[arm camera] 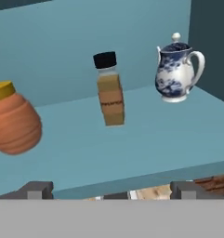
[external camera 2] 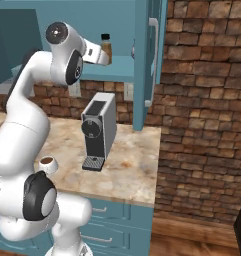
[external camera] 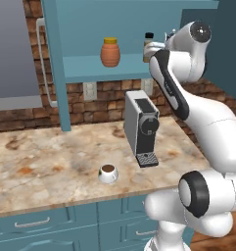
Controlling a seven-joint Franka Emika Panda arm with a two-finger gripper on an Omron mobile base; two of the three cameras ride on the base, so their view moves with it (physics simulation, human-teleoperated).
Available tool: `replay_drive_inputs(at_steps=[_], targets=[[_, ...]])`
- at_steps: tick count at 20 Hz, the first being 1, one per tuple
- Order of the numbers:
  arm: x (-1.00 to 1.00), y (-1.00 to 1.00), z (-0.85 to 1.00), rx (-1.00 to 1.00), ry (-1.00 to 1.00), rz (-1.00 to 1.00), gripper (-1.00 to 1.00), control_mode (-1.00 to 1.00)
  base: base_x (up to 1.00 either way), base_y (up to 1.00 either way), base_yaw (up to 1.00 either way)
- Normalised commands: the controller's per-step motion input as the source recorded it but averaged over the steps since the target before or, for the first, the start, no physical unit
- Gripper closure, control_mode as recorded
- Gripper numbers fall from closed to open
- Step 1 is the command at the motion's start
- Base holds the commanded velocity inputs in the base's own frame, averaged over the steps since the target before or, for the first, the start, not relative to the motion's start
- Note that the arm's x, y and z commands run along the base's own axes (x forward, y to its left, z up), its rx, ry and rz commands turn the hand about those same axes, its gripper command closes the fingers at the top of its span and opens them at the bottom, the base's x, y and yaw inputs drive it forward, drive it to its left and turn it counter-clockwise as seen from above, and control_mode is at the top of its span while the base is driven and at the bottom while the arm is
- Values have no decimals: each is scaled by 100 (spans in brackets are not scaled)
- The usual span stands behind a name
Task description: Pick the cinnamon and honey bottle from the cabinet and place them next to the mug.
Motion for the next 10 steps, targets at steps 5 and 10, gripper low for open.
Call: replay_drive_inputs(at_steps=[5, 10], targets=[[37, 0, 4, 0, -12, 0, -100, -100, 0, 0, 0], [9, 0, 24, 0, 1, 0, -100, -100, 0, 0, 0]])
